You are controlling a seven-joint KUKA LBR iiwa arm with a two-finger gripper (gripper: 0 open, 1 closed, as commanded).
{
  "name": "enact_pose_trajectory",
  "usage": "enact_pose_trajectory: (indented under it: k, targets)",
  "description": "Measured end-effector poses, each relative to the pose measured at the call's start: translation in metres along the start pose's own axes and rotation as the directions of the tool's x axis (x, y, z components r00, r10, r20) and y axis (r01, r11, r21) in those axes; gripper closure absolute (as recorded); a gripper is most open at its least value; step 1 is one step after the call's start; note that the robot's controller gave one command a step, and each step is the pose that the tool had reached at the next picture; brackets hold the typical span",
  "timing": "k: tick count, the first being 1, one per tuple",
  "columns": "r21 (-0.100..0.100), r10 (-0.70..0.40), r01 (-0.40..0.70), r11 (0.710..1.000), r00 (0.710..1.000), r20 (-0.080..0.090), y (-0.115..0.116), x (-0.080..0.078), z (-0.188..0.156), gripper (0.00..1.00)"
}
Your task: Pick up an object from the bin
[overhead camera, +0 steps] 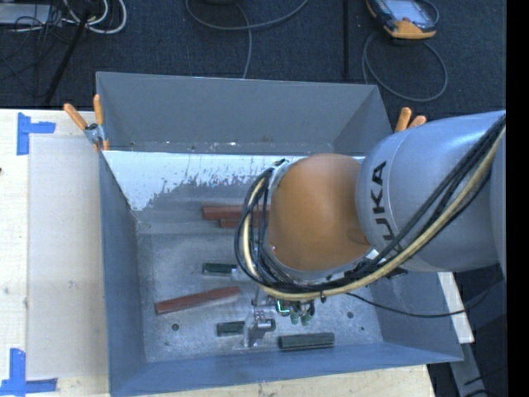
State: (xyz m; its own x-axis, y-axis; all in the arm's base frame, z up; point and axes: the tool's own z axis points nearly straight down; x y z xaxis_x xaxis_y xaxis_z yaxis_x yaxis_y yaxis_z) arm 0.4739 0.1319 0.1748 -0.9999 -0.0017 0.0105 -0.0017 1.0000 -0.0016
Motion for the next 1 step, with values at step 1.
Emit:
enact_pose_trajectory:
  k: [1]
  targets:
    - [-0.001,0.003,-0.003,1.0,1.0,0.007,-0.0005,-0.0019,-0.0032,0.0]
